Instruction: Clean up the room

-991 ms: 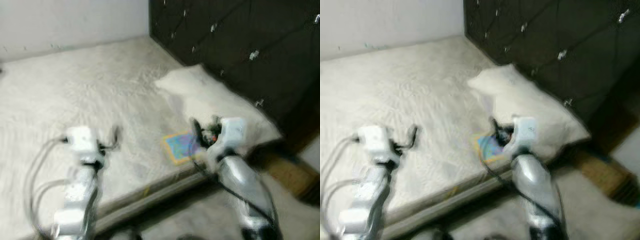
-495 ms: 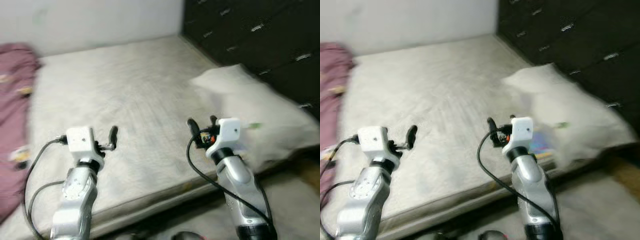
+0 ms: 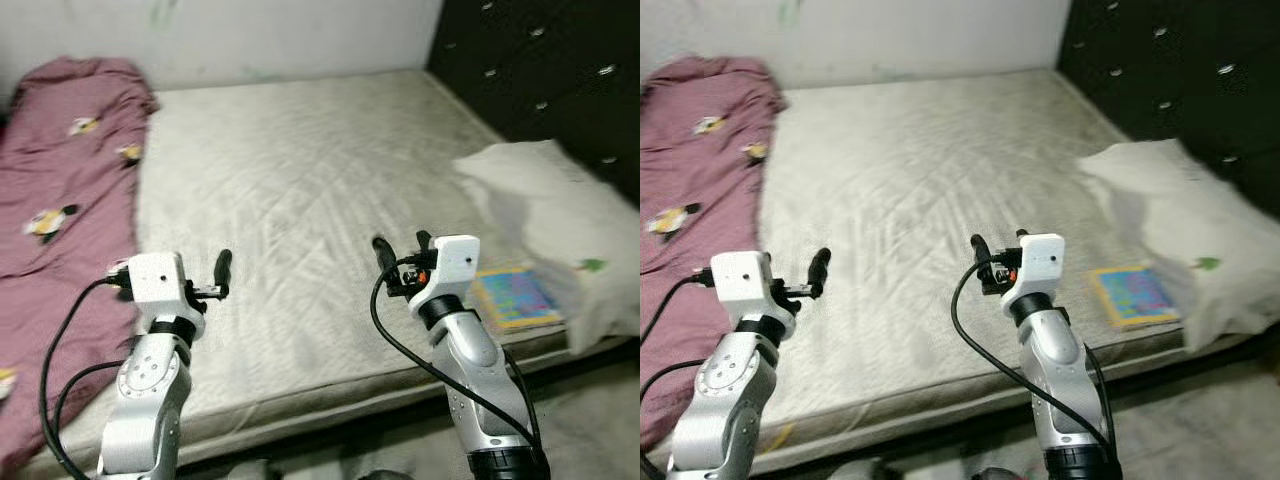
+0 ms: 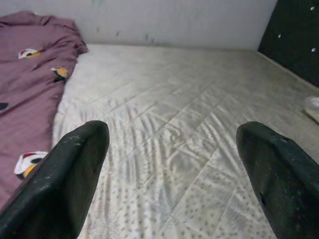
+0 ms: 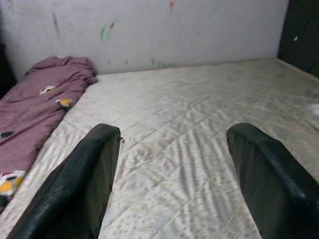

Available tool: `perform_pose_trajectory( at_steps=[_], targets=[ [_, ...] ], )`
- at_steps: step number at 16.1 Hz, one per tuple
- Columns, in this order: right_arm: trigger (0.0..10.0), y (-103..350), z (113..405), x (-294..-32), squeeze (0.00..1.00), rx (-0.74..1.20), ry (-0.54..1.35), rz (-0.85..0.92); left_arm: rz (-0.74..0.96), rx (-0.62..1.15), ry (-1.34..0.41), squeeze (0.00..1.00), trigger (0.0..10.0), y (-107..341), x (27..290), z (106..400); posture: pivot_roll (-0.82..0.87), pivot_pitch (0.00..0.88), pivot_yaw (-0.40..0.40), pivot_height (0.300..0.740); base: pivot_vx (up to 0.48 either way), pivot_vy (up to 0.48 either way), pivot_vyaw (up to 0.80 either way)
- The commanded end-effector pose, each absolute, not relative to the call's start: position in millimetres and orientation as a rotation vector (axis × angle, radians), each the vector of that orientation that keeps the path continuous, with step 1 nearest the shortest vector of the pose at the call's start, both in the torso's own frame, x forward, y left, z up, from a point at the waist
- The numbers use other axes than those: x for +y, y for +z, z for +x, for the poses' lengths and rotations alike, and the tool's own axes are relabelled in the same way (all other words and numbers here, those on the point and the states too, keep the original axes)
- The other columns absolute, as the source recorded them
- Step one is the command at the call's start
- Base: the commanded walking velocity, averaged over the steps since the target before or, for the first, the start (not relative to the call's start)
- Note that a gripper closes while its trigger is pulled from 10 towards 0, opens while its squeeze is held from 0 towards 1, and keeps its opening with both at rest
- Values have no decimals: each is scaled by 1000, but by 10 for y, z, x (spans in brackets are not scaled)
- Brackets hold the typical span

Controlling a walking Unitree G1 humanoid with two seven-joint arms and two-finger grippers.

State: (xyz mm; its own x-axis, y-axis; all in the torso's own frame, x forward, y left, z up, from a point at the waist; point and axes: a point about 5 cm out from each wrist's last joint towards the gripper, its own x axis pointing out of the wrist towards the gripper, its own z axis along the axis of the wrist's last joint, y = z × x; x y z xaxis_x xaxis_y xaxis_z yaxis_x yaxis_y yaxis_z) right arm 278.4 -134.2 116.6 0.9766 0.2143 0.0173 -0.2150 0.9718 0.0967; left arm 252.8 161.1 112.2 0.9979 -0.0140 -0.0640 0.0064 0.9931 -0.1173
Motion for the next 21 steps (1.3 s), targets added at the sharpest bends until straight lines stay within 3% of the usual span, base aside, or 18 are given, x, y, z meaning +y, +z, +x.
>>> perform_pose_trajectory(
  at_steps=[1, 6, 19, 21],
  targets=[
    [10000, 1182, 2791, -1388, 0, -15, 208, 91, -117, 65, -26, 0, 10000, 1130, 1583, 2534, 14, 41, 2, 740, 0, 480, 563],
    [10000, 1181, 2801, -1385, 0, -17, 210, 87, -116, 60, -25, 0, 10000, 1133, 1583, 2545, 16, 36, -1, 740, 0, 480, 760],
    [10000, 1158, 2810, -1403, 0, -6, 194, 102, -128, 57, -32, 0, 10000, 1135, 1575, 2547, 13, 48, 0, 740, 0, 480, 0],
    [10000, 1150, 2815, -1410, 0, 1, 188, 103, -135, 54, -36, 0, 10000, 1139, 1570, 2553, 10, 52, 0, 740, 0, 480, -800]
  ],
)
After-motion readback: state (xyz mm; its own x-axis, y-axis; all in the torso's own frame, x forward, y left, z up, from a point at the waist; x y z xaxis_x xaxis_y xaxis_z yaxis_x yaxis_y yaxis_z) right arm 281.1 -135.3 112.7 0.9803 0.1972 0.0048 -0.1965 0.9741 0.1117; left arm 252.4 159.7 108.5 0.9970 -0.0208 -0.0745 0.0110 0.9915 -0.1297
